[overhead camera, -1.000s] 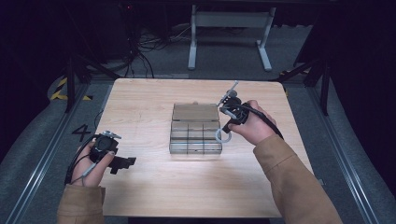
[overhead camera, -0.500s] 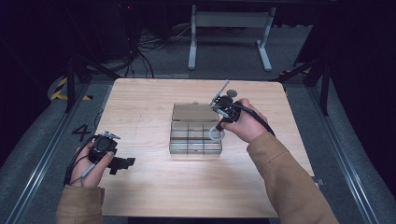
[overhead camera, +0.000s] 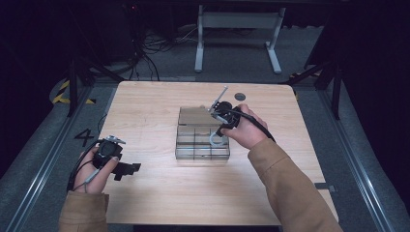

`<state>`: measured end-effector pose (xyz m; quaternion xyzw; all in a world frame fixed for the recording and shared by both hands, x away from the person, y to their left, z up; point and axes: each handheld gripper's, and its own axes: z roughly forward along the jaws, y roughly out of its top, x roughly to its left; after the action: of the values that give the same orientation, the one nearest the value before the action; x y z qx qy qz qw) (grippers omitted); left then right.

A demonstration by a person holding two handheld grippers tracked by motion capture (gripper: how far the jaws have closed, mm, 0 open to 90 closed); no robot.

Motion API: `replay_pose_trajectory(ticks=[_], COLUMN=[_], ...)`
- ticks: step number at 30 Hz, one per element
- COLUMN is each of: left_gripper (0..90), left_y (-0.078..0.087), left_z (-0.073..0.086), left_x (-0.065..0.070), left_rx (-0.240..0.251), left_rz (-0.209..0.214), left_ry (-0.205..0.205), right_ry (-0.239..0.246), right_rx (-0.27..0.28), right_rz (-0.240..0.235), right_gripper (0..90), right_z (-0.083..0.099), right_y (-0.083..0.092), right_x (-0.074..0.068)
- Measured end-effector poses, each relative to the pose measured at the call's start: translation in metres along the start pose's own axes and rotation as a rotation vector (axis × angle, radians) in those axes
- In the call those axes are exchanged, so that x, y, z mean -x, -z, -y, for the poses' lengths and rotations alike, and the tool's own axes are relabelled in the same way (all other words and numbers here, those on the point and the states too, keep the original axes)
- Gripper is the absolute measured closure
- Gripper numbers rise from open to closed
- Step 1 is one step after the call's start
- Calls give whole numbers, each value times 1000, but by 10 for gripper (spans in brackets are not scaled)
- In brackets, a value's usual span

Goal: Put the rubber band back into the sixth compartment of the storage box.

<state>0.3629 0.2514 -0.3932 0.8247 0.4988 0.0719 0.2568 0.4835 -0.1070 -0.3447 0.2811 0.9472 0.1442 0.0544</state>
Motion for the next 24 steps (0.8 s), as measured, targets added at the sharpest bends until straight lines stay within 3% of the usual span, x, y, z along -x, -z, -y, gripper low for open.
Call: replay_pose_trajectory(ticks=[24], left_gripper=[175], left_y=[0], left_z=[-1], left_x=[1], left_rx=[-1], left_rz=[1], left_ry=[-3], right_ry=[5], right_rx=[-73], right_rz=[20], right_gripper=[828], right_z=[6], right_y=[-29], right_x=[0])
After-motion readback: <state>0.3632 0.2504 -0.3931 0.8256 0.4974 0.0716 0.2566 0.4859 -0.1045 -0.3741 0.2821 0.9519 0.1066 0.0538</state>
